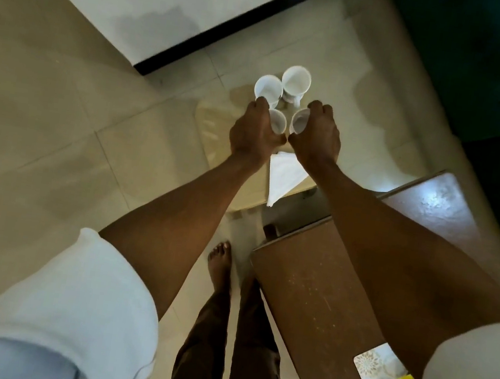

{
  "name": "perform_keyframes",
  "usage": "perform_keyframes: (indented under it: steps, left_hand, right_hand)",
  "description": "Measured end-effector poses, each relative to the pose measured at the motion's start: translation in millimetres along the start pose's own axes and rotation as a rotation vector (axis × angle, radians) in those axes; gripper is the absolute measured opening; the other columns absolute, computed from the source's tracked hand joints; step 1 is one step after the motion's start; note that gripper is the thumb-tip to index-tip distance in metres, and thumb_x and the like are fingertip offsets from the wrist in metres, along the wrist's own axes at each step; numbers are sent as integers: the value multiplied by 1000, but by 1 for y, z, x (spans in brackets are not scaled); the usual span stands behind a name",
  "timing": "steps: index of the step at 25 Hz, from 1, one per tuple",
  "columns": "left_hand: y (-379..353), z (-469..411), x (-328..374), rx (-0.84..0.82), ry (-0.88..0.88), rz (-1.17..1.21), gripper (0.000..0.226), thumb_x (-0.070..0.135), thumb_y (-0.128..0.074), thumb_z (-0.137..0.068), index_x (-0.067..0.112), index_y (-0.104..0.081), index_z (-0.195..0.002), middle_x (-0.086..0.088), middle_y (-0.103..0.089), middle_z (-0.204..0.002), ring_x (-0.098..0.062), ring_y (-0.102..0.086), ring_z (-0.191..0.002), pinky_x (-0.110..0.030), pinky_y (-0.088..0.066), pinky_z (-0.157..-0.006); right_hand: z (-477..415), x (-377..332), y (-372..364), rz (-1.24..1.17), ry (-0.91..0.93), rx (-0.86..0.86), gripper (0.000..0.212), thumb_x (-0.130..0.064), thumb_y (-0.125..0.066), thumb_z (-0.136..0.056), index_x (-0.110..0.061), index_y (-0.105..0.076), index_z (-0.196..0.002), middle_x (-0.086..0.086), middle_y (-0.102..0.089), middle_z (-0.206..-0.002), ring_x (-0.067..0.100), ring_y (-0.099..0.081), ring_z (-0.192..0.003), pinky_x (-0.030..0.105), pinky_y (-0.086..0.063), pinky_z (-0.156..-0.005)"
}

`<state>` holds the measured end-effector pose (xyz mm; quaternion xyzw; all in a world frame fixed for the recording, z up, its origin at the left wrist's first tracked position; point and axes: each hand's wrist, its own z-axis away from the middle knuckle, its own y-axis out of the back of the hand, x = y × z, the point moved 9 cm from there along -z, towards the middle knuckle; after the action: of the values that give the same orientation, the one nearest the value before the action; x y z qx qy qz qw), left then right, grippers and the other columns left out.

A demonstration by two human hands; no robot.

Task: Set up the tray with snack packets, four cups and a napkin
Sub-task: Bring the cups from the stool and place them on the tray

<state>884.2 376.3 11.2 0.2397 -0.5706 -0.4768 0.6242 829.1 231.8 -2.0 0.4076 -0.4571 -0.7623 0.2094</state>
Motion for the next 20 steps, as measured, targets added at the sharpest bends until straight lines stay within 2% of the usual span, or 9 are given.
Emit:
perform_keyframes:
  steps: [3, 7, 11, 14, 17, 20]
  left_hand:
    - [38, 17, 22, 19, -32, 15, 63, 41, -89, -73, 18, -56, -122, -3, -68, -119, -26, -72, -100, -34, -57, -77]
    - [111, 45, 83, -4, -131, -16, 62, 42, -89, -71, 19, -58, -120, -4, -67, -115, -28, -71, -99, -34, -56, -77]
    - [206, 81, 205, -1, -355, -31, 62, 46, -88, -72, 18, -58, -119, -5, -67, -116, -28, -71, -98, -33, -52, -76]
    - [269, 124, 298, -21, -516, 14, 60, 47, -86, -70, 16, -59, -113, -7, -68, -114, -30, -69, -97, -34, -51, -76]
    - [316, 189, 390, -51, -675, 15, 58, 50, -80, -70, 15, -60, -112, -7, -68, -113, -32, -68, -97, -38, -56, -79]
    - [349, 271, 481, -47, -865, 14, 60, 55, -77, -70, 16, -63, -113, -6, -69, -114, -30, -69, -98, -40, -57, -81]
  right_hand:
    - [17, -9, 46, -24, -42, 46, 64, -21, -85, -72, -18, -52, -127, 7, -59, -126, 33, -66, -105, 40, -57, -80]
    - [57, -31, 151, -82, -95, 151, 64, -27, -85, -73, -22, -54, -128, 4, -60, -128, 30, -65, -105, 45, -60, -83]
    - [112, -42, 306, -166, -173, 346, 61, -31, -86, -75, -20, -58, -128, 4, -58, -129, 27, -64, -104, 43, -59, -82]
    - [165, -35, 418, -180, -217, 471, 50, -35, -80, -77, -20, -60, -121, 2, -58, -119, 29, -65, -97, 37, -51, -75]
    - [239, -13, 528, -164, -262, 613, 44, -42, -75, -78, -20, -61, -114, 2, -58, -113, 32, -65, -94, 37, -48, -73]
    - [322, 19, 621, -131, -318, 755, 49, -40, -76, -75, -20, -63, -117, 4, -58, -113, 34, -65, -97, 37, -49, -74]
